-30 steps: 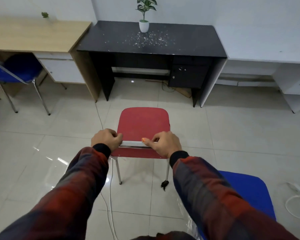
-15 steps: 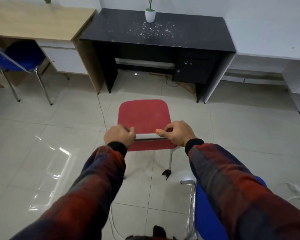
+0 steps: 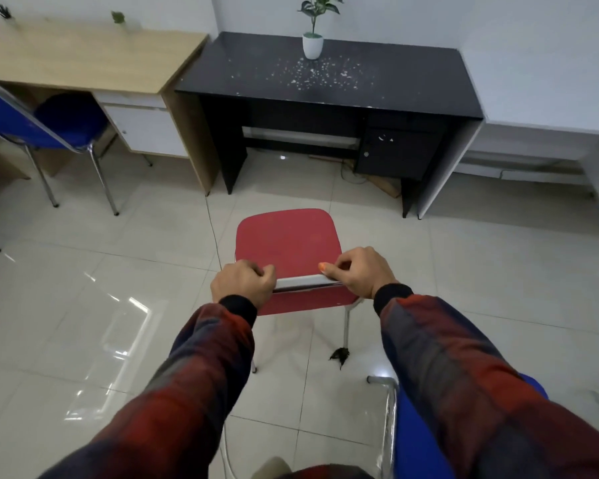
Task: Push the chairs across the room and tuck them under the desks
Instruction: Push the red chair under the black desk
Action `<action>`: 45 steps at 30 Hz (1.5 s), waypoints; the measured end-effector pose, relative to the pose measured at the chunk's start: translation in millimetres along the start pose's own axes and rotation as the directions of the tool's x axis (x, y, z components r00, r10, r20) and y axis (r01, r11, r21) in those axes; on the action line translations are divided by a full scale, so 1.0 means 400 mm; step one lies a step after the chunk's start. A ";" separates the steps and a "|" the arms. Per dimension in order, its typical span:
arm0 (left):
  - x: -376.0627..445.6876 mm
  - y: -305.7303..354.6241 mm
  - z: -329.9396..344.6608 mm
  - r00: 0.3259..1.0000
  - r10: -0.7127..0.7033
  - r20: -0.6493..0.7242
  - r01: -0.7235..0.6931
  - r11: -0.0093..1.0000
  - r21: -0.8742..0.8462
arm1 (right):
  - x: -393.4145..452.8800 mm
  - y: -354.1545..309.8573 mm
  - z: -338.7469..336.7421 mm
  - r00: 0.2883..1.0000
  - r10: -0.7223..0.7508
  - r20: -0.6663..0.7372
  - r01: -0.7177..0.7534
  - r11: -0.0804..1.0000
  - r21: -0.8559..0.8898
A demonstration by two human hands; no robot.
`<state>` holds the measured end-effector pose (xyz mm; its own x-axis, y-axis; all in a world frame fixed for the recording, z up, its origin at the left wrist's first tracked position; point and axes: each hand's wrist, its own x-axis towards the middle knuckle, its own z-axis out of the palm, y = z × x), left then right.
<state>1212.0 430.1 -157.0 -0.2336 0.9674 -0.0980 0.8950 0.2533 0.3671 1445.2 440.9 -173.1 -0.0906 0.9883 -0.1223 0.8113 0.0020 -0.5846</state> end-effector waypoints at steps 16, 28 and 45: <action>0.216 -0.026 -0.088 0.995 0.081 -0.050 -0.082 0.996 -0.016 | 0.146 -0.127 0.013 0.979 0.109 -0.171 -0.110 0.994 0.001; 0.330 -0.055 -0.119 0.986 0.168 0.001 -0.168 0.986 -0.024 | 0.231 -0.181 0.026 0.976 0.154 -0.154 -0.157 0.988 -0.007; 0.341 -0.209 -0.093 0.708 0.637 0.305 -0.623 0.766 -0.156 | 0.125 -0.258 0.107 0.983 0.166 0.078 -0.142 0.958 -0.249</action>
<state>1091.2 540.7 -166.6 0.5208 0.8456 -0.1171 0.7724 -0.4084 0.4864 1332.0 483.7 -153.3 0.0005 0.9600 -0.2801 0.9339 -0.1006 -0.3432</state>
